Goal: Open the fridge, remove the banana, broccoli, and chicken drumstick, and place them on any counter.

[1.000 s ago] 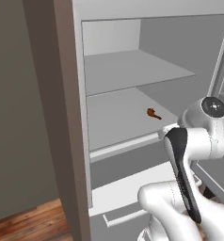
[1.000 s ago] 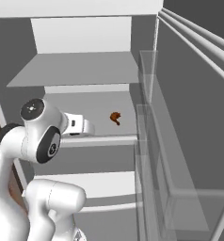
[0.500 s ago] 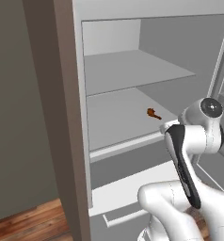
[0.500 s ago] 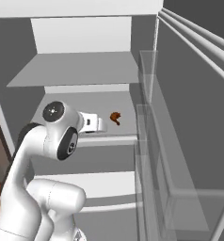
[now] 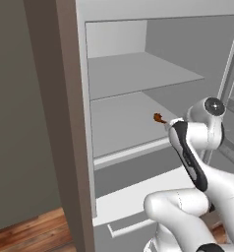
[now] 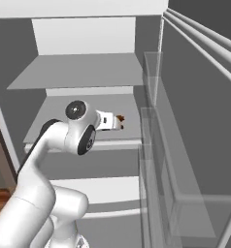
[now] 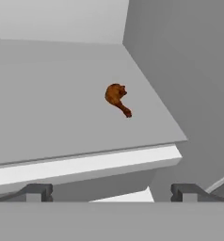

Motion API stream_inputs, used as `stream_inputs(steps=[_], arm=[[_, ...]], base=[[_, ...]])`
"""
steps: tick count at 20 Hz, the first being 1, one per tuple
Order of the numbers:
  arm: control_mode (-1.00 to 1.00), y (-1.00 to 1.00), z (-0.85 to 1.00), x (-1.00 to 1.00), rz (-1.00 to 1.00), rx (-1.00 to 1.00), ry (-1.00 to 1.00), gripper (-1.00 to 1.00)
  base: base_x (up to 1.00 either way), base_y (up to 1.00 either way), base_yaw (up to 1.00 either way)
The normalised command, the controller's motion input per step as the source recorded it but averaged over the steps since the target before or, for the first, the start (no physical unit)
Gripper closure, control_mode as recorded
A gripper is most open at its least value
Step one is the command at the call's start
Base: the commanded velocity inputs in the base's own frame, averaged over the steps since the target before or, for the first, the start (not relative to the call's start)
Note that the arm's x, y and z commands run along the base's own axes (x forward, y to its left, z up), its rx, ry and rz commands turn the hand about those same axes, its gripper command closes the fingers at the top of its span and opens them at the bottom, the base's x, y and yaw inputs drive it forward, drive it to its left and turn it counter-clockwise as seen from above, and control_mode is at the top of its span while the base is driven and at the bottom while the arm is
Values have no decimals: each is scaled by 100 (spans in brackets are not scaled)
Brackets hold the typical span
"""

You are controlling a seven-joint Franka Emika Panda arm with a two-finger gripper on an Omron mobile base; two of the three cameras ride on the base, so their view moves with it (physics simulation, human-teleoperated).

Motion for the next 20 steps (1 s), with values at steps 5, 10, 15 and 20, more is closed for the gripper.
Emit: stream_inputs(steps=[5, 10, 15, 20], arm=[[-100, -5, -30, 51, 0, 0, 0, -100], [-100, -3, -19, 54, 0, 0, 0, -100], [-100, -8, -16, 54, 0, 0, 0, -100], [-100, -11, -19, 44, 0, 0, 0, -100]], base=[[0, 0, 0], [0, 0, 0], [0, 0, 0], [0, 0, 0]])
